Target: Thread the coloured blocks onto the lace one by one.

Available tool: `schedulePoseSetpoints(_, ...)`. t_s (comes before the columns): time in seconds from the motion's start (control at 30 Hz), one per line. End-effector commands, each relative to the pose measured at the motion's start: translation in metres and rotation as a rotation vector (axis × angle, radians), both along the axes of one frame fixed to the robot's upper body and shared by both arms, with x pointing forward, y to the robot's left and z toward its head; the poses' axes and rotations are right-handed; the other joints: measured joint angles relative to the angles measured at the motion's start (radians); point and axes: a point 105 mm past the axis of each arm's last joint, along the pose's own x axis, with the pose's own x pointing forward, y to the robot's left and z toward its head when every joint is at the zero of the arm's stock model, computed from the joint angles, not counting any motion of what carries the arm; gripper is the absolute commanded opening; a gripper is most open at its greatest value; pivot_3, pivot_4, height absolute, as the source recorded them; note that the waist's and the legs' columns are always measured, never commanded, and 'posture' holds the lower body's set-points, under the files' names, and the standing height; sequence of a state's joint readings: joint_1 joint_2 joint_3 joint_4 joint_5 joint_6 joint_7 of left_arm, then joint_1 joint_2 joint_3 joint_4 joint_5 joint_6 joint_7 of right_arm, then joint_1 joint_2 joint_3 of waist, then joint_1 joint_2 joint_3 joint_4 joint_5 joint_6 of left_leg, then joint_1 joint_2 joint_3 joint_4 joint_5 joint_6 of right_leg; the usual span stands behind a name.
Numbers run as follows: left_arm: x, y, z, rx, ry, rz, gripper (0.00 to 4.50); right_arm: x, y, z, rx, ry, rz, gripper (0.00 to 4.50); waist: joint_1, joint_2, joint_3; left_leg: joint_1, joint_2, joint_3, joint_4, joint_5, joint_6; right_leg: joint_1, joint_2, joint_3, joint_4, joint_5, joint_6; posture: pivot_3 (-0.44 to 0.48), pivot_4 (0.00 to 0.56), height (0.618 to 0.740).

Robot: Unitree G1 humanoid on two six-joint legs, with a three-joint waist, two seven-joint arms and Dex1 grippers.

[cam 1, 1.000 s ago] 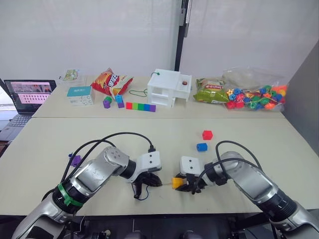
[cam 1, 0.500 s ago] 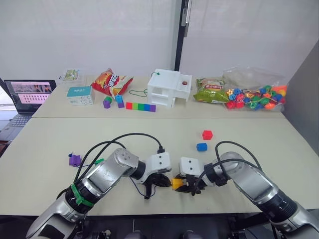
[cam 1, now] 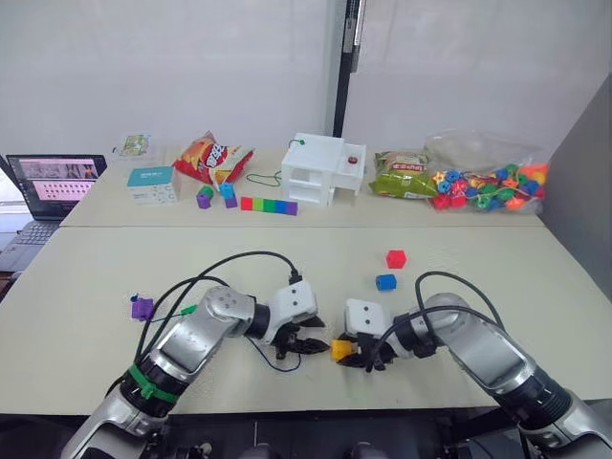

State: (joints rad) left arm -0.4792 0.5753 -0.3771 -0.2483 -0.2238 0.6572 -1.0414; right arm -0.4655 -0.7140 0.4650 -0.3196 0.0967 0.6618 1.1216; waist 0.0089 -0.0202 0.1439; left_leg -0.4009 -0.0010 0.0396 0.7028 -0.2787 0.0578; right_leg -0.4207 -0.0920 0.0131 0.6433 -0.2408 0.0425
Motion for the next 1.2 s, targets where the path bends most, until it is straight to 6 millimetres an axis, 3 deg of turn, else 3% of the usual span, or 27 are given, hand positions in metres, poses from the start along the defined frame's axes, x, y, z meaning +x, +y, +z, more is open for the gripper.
schedulePoseSetpoints(0.03,-0.007,0.002,0.007,-0.024,-0.022,-0.005,2.2,-0.004,-0.001,-0.003,-0.005,0.018,0.002,1.27,0.0,0.0,0.0,0.0,0.0,0.0,0.0,0.0,0.0,0.0,0.0,0.0,0.0,0.0,0.0,0.0,0.15,0.74)
schedulePoseSetpoints(0.37,-0.011,0.016,-0.029,0.075,-0.006,0.039,2.2,-0.001,-0.005,0.002,-0.014,0.004,-0.008,1.27,0.004,0.0,0.0,0.0,0.0,0.0,0.0,0.0,0.0,0.001,-0.001,0.0,-0.001,0.0,0.0,0.0,0.15,0.74)
schedulePoseSetpoints(0.47,-0.013,0.015,-0.033,0.076,-0.018,0.018,1.43,0.0,-0.006,0.003,-0.015,0.003,-0.009,1.27,0.005,0.0,0.0,0.0,0.0,0.0,0.0,0.0,0.0,0.001,-0.001,0.0,-0.001,0.0,0.0,0.0,0.15,0.74)
schedulePoseSetpoints(0.6,-0.017,-0.001,-0.028,0.015,-0.016,-0.033,0.12,-0.001,-0.007,0.003,-0.02,0.008,-0.009,1.27,0.006,0.0,0.0,0.0,-0.001,0.0,0.0,0.0,0.0,0.001,-0.001,-0.001,-0.001,0.0,0.0,0.0,0.15,0.74)
schedulePoseSetpoints(0.63,-0.016,-0.004,-0.027,0.012,-0.023,-0.041,0.02,-0.001,-0.006,0.003,-0.02,0.007,-0.008,1.27,0.007,0.0,0.0,0.0,-0.001,0.0,0.0,0.0,0.0,0.001,-0.001,-0.001,-0.001,0.0,0.0,0.0,0.15,0.74)
schedulePoseSetpoints(0.97,-0.002,-0.029,-0.014,-0.023,-0.071,-0.076,0.02,0.004,-0.003,0.004,-0.021,-0.002,-0.011,1.27,0.005,0.0,0.0,-0.001,-0.001,0.0,0.0,0.0,0.001,0.001,-0.001,-0.001,-0.001,0.0,0.0,0.0,0.15,0.74)
schedulePoseSetpoints(1.2,-0.004,-0.025,-0.014,-0.02,-0.063,-0.08,0.02,0.007,-0.003,0.003,-0.019,-0.002,-0.02,1.27,0.003,0.0,0.0,-0.001,0.0,0.0,0.0,0.0,0.0,0.0,0.0,-0.001,-0.001,0.0,0.0,0.0,0.15,0.74)
